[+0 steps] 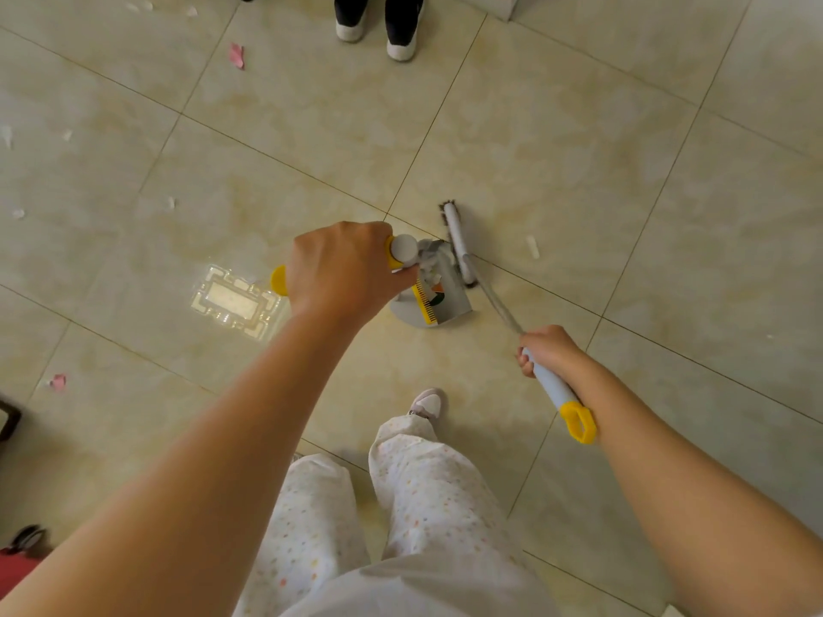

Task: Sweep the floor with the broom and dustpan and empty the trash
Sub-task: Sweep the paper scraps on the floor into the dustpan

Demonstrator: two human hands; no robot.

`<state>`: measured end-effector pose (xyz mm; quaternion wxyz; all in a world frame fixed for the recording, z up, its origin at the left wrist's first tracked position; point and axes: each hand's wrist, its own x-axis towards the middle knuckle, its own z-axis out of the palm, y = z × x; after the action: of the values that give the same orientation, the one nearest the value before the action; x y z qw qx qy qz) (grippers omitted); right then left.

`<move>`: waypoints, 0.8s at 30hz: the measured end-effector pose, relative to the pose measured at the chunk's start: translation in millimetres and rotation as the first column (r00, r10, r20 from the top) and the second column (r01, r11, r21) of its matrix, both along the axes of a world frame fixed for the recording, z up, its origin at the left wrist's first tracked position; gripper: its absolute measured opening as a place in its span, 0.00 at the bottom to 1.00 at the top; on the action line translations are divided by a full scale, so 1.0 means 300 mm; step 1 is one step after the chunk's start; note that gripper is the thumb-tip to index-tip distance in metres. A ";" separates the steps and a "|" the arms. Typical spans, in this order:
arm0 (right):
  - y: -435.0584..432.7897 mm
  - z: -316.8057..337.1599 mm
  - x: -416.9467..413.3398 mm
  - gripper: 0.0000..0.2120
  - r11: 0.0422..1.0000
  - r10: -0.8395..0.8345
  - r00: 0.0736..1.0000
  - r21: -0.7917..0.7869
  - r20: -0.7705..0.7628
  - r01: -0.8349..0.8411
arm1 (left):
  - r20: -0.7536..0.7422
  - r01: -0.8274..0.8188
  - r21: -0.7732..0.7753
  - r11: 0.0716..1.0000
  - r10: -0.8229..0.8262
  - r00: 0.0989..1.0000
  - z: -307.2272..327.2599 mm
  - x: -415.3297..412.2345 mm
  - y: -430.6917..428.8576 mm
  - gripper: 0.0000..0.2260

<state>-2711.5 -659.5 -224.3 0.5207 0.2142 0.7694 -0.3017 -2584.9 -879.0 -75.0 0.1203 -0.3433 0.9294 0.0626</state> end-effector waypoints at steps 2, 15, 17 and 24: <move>0.015 0.045 0.027 0.11 0.991 -0.076 0.995 -0.107 0.059 0.082 | 0.008 0.001 -0.005 1.000 0.000 1.000 0.000 0.010 -0.002 0.17; 0.079 -0.024 -0.044 0.09 0.964 0.259 0.926 0.138 -0.274 -0.228 | 0.000 -0.010 -0.007 1.000 0.010 1.000 -0.007 0.037 0.002 0.17; 0.059 -0.046 -0.080 0.10 0.944 0.307 0.908 0.207 -0.283 -0.255 | -0.002 -0.015 -0.008 1.000 0.015 1.000 -0.011 0.030 0.004 0.17; -0.030 -0.108 -0.128 0.16 0.913 0.352 0.917 0.283 -0.187 -0.293 | 0.004 -0.010 -0.033 0.999 0.010 1.000 -0.010 0.015 0.003 0.20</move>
<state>-2749.9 -668.6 -256.7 0.4382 0.1100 0.8818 -0.1353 -2580.3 -878.1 -77.9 0.1162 -0.3500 0.9283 0.0470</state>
